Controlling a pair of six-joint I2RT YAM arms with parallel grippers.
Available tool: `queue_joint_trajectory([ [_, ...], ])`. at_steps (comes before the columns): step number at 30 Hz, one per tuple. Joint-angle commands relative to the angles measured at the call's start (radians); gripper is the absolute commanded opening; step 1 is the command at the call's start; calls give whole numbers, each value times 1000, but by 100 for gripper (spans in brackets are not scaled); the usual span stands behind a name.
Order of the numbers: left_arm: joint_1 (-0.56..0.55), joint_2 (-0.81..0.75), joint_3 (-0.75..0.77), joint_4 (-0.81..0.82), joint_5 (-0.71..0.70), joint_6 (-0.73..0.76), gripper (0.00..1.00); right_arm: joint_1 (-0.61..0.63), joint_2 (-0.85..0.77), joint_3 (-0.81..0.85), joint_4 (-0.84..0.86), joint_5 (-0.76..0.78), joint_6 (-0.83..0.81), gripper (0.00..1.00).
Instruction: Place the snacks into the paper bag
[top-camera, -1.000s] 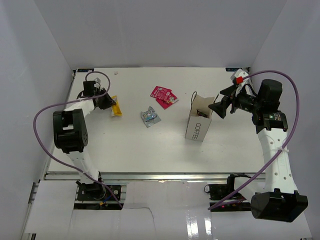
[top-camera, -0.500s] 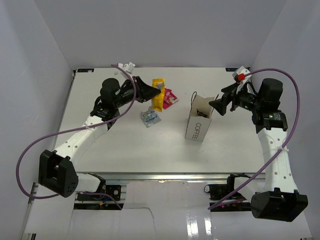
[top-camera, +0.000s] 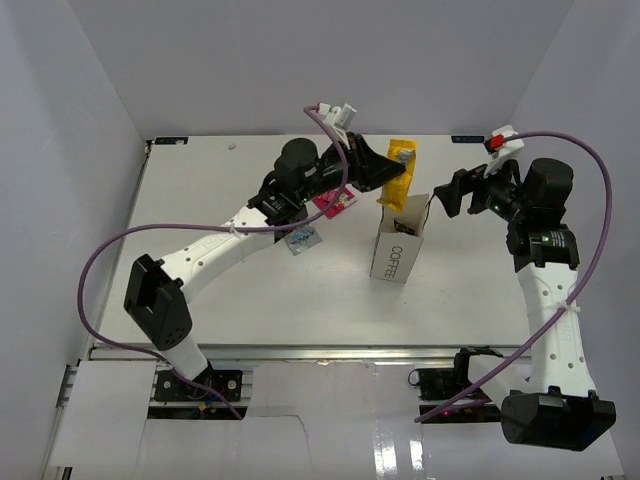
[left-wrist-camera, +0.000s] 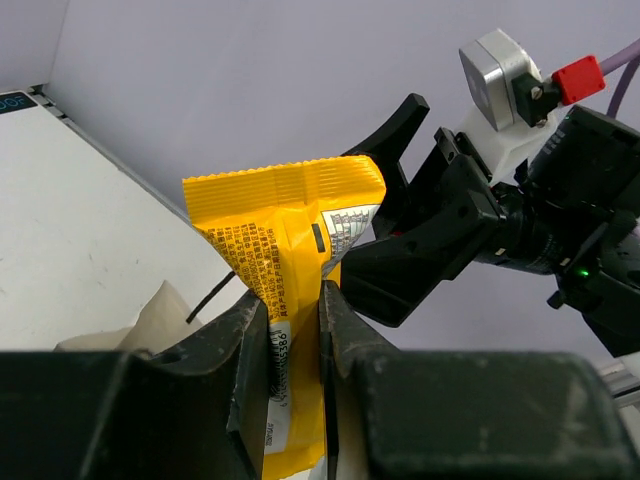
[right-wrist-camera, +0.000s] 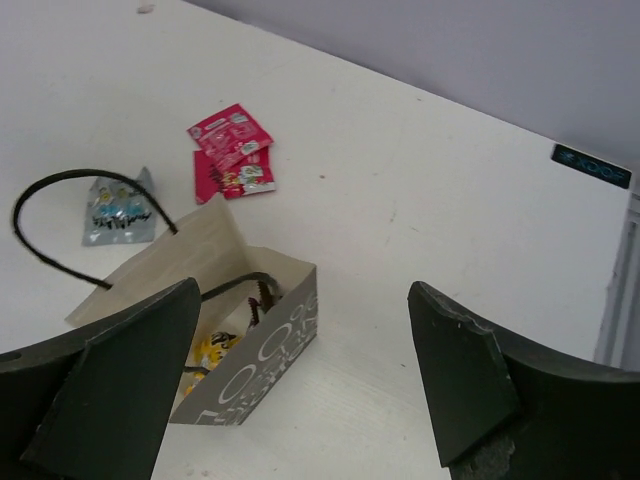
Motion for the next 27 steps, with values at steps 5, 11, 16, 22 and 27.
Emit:
queue_joint_trajectory([
  [5,-69,120,160,19,-94,84,19,-7,-16,51,75,268,155,90],
  [11,-82,189,191,19,-112,131,19,-7,-14,45,79,263,170,90],
  [16,-87,211,183,17,-150,177,20,-7,-12,42,79,243,172,90],
  [22,-87,220,161,11,-163,211,29,-7,-8,40,82,217,172,90],
  [27,-89,221,154,9,-155,206,46,-7,-6,47,81,107,120,90],
])
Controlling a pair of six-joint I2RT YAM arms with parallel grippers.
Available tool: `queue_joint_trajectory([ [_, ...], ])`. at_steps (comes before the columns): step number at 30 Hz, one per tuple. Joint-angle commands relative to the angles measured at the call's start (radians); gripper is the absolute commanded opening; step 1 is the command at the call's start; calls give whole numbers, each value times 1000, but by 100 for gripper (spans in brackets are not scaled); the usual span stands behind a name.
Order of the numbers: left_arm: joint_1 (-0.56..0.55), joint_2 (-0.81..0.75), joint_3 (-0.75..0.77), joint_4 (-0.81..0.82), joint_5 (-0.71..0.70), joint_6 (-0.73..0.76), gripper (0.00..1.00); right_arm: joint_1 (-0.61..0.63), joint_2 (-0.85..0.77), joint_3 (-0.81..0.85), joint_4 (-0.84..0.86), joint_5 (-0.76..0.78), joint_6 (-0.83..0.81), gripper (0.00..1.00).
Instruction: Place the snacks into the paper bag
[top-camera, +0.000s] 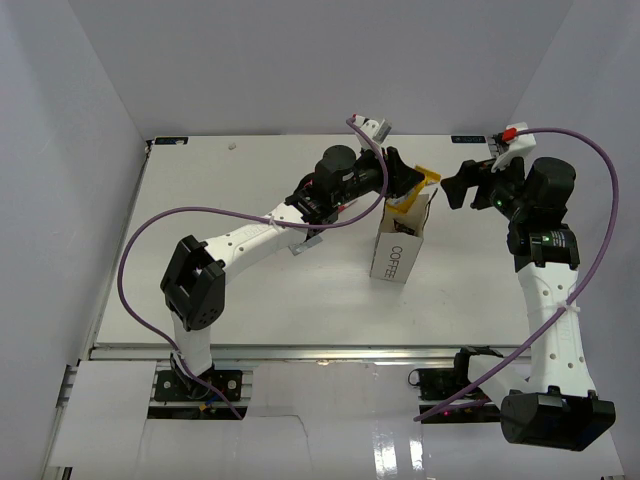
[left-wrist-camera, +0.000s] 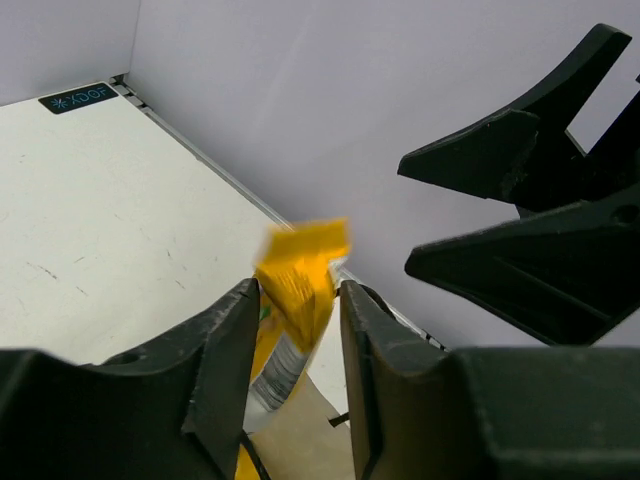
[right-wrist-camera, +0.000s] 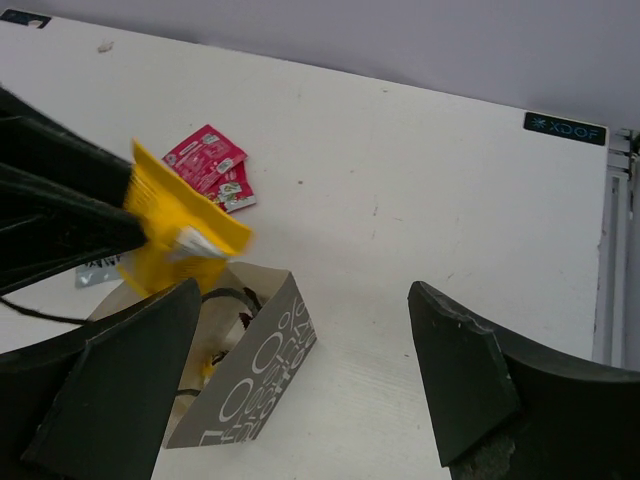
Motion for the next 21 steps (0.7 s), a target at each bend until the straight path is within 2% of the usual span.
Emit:
queue_joint_trajectory([
  [1,-8,-24,10,17,-4,13,50,-3,-5,47,49,-160,-45,90],
  [5,-6,-24,27,15,13,9,55,-3,-7,62,46,-303,-98,90],
  [15,-8,-79,112,8,54,3,58,-3,1,126,59,-590,-220,90],
  [19,-6,-218,81,-3,47,71,63,-2,12,146,111,-776,-237,90],
  [21,-6,-289,6,-11,16,99,64,6,30,154,121,-801,-232,90],
])
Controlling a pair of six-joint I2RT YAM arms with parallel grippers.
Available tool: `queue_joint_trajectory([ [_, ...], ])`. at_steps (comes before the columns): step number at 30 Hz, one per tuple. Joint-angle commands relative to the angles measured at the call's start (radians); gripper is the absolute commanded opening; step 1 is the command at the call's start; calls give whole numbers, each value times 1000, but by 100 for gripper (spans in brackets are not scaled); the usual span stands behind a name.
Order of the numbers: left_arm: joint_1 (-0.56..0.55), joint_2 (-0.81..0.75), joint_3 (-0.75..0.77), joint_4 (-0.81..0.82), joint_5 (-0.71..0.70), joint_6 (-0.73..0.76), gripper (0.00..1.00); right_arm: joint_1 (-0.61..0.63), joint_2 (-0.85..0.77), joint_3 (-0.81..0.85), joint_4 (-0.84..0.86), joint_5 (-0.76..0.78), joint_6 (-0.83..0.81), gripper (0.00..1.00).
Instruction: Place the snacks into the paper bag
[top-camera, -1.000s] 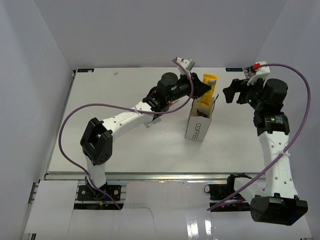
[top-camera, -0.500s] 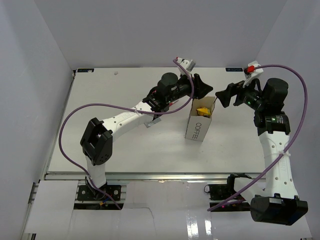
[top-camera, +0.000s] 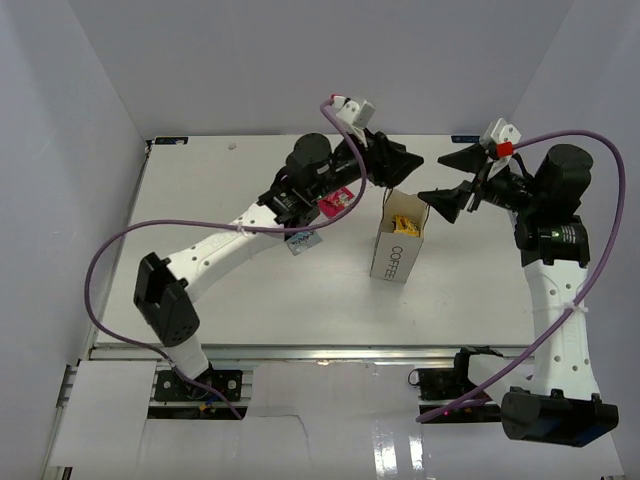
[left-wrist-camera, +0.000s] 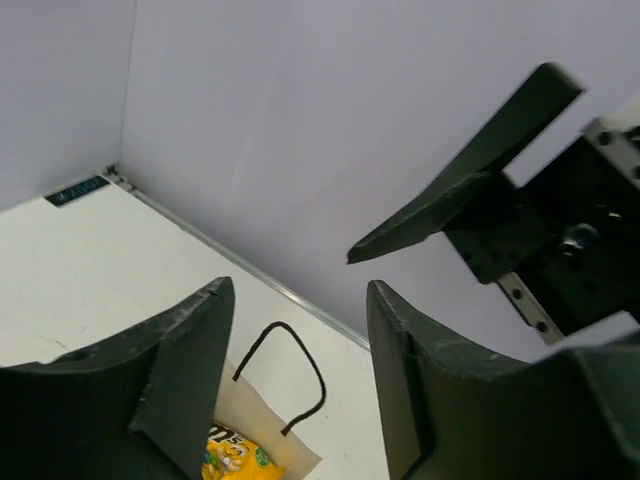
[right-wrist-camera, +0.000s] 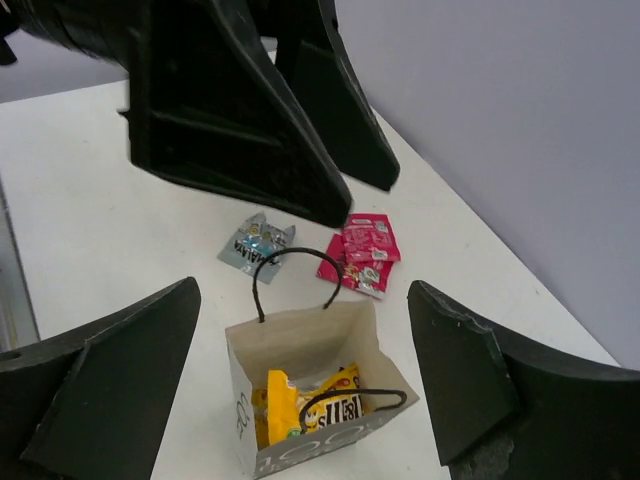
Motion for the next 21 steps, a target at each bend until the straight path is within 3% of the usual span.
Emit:
queue_joint_trajectory([
  [1,-7,-227,-71,-10,-75,77,67,7,28,64,70,-158,-24,90],
  [6,7,-553,-359,-145,-345,158,77,76,132,158,-13,-112,-87,91],
  [8,11,-673,-418,-283,-461,160,79,242,204,248,-165,26,-168,91],
  [11,18,-785,-516,-452,-581,116,79,426,275,267,-179,233,-207,91],
  [16,18,-1087,-706,-619,-629,-39,80,696,547,409,-297,594,-198,95],
  [18,18,-1217,-767,-645,-612,-109,84,764,652,507,-353,727,-143,94],
  [20,18,-1285,-833,-670,-609,-153,98,841,801,560,-377,919,-57,91],
  [21,18,-1330,-846,-711,-621,-200,98,858,838,575,-360,1001,-34,90],
])
